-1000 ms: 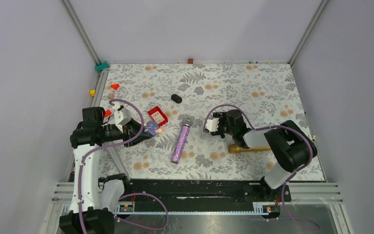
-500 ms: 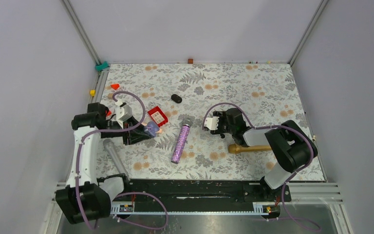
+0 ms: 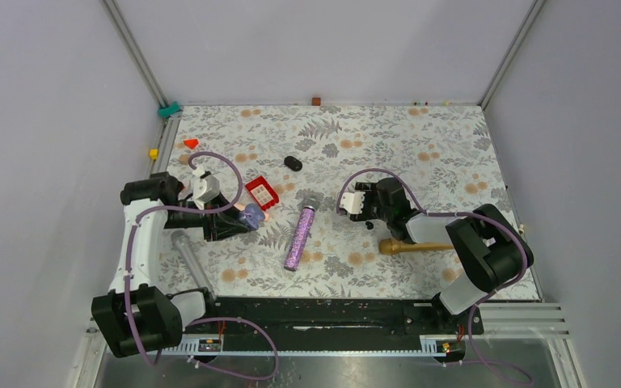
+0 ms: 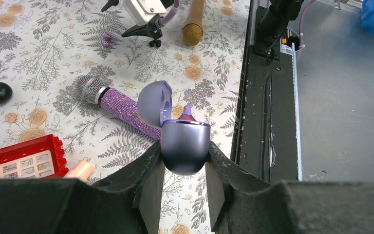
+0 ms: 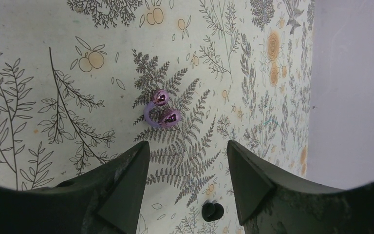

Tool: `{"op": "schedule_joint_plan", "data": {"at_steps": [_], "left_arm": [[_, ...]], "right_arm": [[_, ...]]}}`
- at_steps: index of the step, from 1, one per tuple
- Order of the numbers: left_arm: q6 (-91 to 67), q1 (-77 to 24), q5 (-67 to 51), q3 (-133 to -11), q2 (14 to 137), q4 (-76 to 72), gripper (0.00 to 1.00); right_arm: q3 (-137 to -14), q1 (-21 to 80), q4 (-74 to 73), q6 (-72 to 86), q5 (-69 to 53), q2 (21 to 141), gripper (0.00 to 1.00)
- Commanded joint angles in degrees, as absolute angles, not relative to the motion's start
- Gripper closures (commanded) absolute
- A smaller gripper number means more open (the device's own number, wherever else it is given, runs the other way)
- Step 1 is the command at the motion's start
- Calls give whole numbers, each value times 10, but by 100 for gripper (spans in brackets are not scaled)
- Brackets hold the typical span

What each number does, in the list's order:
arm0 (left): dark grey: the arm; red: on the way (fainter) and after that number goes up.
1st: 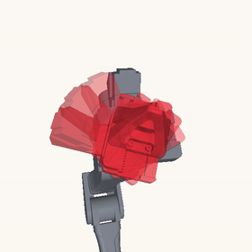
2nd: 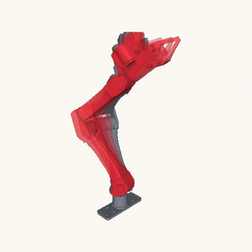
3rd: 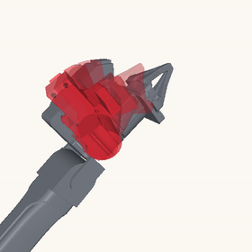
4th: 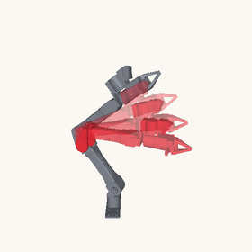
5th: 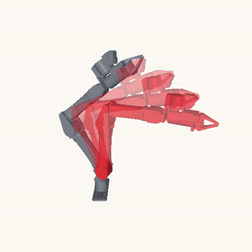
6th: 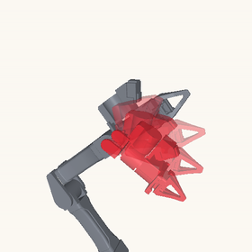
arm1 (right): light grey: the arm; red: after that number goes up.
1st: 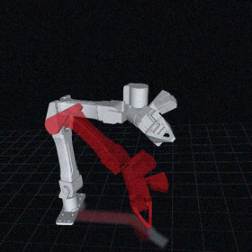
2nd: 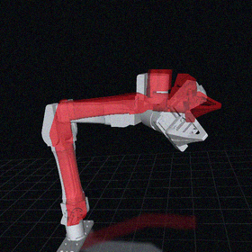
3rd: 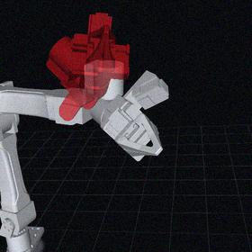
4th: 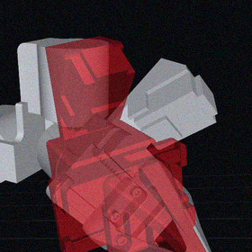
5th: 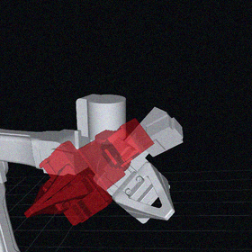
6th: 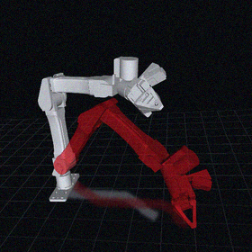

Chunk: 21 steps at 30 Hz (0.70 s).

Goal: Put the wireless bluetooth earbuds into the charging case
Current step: Pick up the earbud from the center of the board.

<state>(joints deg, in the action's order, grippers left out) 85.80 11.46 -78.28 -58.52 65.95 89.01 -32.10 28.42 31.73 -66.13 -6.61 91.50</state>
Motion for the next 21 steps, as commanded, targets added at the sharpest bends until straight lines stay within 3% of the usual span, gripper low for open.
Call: {"op": "schedule_joint_plan", "data": {"at_steps": [1,21], "left_arm": [[893,119,-807,-603,645,923,100],[893,120,-803,-602,617,924,99]], "right_arm": [[-334,281,314,-656,-73,901,33],[-294,279,327,-694,-90,886,34]]}}
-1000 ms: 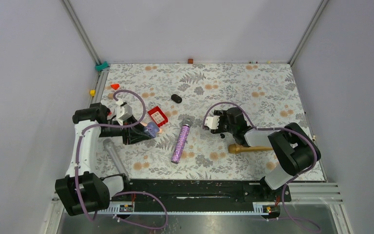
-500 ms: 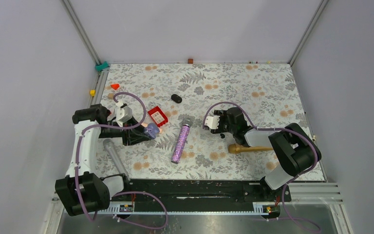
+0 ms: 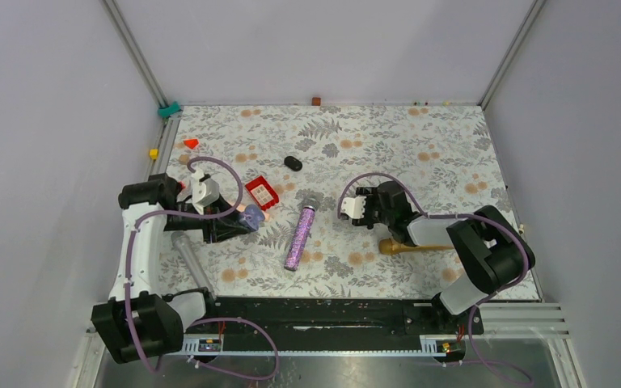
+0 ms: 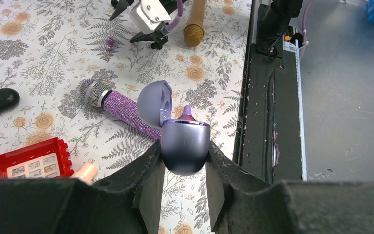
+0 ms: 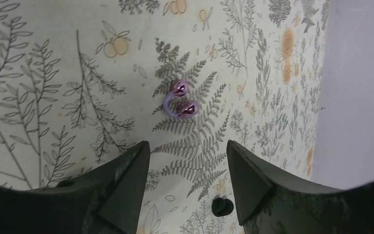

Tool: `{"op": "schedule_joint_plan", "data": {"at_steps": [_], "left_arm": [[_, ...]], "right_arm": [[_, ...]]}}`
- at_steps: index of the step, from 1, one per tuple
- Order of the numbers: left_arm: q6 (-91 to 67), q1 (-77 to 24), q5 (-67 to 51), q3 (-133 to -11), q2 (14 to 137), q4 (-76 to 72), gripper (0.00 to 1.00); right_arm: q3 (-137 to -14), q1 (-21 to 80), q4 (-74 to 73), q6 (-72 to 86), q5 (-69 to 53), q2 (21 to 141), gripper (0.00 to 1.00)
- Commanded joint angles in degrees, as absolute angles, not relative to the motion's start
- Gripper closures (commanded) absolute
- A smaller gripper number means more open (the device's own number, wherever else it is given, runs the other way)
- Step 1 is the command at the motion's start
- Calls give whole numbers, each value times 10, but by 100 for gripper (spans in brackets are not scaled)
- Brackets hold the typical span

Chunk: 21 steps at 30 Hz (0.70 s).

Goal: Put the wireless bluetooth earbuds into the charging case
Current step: Pick up the earbud from the center of the board.

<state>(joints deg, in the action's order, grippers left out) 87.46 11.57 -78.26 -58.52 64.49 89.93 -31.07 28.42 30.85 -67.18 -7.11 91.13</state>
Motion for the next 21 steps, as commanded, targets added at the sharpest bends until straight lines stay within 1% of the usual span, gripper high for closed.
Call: {"op": "schedule_joint_plan", "data": {"at_steps": [1,2,3,4,5,7,15,17,18,19,20,21], "left_arm": [[896,120,-805,-600,613,923,99],[897,121,-805,-598,611,923,99],[900,121,-806,-597,610,923,99],[902,122,-807,-597,610,923,99],[902,122,-807,-597,612,924,99],[903,122,-808,-596,616,923,99],[910,122,-810,-593,622,923,99],[912,123,-810,-591,615,924,99],[912,123,-810,-591,613,924,99],[912,123,-810,-591,611,923,99],[911,124,-809,-592,610,924,99],[910,124,-809,-592,610,923,99]], "right_arm": [[-293,275,322,-695,-98,884,35],[-294,271,314,-694,-110,880,37],[-303,266,301,-689,-120,879,42],[-313,261,286,-680,-128,879,49],[-324,256,268,-675,-133,881,53],[-344,251,246,-672,-138,886,54],[-354,250,276,-698,-152,926,54],[-352,248,283,-719,-165,933,60],[-351,245,282,-731,-179,935,69],[-350,244,283,-739,-190,936,73],[-351,244,282,-740,-199,937,75],[-353,244,278,-741,-206,938,75]]}}
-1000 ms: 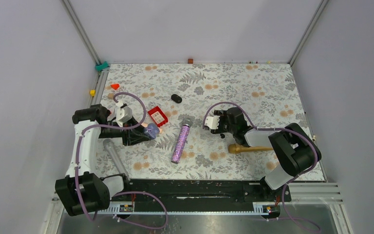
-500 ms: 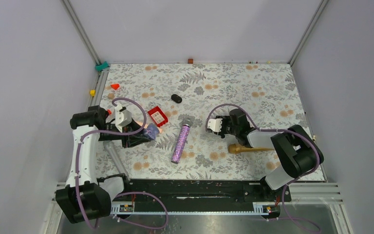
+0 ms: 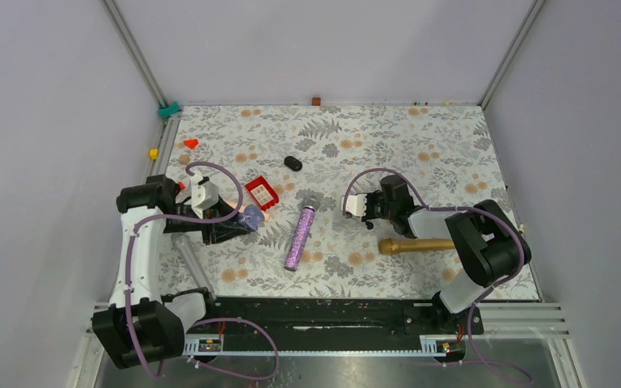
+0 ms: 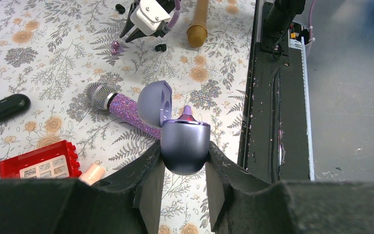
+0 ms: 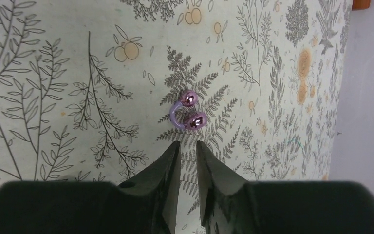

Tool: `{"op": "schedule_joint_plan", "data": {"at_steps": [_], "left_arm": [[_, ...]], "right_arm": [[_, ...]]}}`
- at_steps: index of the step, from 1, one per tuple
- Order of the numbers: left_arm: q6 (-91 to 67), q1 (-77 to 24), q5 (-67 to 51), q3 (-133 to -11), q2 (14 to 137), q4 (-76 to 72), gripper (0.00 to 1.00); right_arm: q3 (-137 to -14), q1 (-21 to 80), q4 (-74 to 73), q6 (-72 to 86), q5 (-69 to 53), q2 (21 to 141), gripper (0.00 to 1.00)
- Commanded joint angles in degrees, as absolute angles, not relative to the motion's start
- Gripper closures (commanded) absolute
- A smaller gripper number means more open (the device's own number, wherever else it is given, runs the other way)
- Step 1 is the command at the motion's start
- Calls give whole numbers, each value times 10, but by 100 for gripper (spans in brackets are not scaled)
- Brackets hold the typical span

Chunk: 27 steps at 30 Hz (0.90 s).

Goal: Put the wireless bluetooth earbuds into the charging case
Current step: Pick up the earbud from the center of the board.

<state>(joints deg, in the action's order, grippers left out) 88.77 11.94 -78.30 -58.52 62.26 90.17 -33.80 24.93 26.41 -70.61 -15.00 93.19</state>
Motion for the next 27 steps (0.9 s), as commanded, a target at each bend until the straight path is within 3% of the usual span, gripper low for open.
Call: {"op": "schedule_joint_plan", "data": {"at_steps": [1,9,27], "left_arm": [[910,125,-809,-591,609,924,99],[911,128,-810,-590,606,923,99],[908,128,-812,-591,606,923,99]], "right_arm": [[-358,244,272,-740,-209,939,74],[-368,244,235,-767,-213,943,66],[-348,244,223,-829,-207,967,64]]}}
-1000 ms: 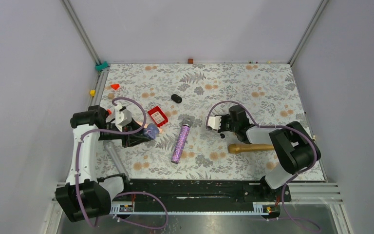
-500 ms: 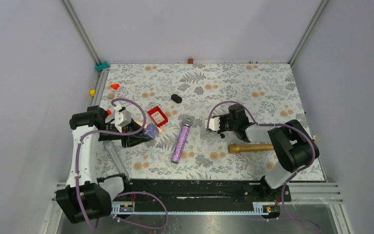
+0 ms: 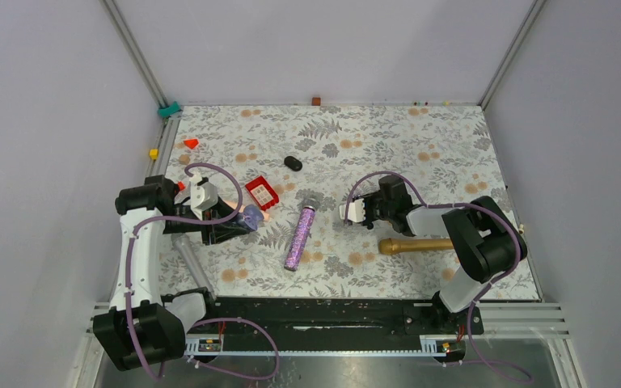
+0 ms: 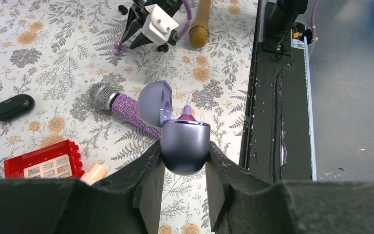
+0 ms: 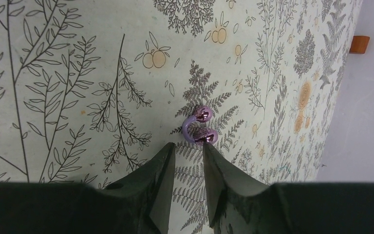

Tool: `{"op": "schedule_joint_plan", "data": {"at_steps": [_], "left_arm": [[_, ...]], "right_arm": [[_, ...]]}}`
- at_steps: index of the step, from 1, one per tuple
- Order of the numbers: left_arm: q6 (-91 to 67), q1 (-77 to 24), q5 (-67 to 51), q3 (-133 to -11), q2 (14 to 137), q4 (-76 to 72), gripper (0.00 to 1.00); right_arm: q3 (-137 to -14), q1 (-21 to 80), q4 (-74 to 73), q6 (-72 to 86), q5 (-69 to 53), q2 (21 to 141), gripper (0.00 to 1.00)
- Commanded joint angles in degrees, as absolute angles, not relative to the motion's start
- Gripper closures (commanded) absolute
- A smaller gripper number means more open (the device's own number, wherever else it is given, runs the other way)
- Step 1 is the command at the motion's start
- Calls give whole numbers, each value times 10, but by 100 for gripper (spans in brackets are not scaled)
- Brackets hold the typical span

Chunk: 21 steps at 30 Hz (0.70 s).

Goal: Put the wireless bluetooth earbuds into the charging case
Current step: Pick up the earbud from the center of the board.

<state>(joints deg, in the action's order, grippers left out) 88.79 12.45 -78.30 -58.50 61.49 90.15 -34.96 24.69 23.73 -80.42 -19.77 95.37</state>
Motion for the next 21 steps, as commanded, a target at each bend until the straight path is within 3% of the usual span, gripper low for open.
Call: {"op": "schedule_joint_plan", "data": {"at_steps": [1,10,21], "left_arm": [[908,128,-813,-591,606,923,99],[908,129,-813,-592,606,923,99],[907,132,-813,-592,606,923,99]], "right_arm": [[-348,244,223,-832,-207,968,63],[-377,245,152,-853,-198,972,61],[-396,251,118,-865,-193,974,66]]}}
